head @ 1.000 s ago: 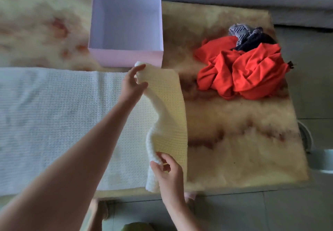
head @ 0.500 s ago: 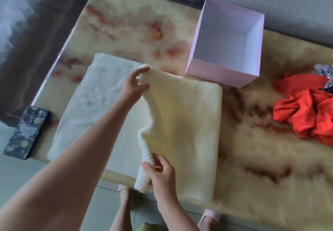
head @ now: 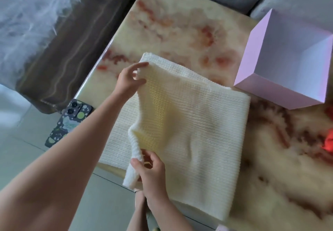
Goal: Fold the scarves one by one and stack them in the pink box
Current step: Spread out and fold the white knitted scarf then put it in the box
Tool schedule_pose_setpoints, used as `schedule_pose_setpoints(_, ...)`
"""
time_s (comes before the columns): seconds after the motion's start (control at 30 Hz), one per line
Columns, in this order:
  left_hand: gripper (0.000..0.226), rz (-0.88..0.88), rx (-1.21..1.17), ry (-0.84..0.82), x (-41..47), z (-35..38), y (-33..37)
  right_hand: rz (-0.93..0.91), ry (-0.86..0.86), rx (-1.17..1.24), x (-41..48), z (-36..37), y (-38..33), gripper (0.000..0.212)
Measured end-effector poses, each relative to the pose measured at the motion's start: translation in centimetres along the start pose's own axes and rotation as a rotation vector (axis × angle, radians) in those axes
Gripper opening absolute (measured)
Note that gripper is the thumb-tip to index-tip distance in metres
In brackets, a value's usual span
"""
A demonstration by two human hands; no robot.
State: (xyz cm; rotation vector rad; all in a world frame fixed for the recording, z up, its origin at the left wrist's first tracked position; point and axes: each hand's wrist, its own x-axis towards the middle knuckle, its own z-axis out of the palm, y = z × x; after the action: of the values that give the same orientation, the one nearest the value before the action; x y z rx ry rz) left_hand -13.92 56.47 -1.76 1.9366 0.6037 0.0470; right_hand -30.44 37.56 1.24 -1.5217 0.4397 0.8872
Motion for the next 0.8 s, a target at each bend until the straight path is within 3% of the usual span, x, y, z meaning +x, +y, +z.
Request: schedule_pose_setpoints(0.8,0.056,0.115,0.127,-0.154,10.7,-2.2,-3.0,-0.059,0.03,0.031,6.6,9.1,0.2,0.023)
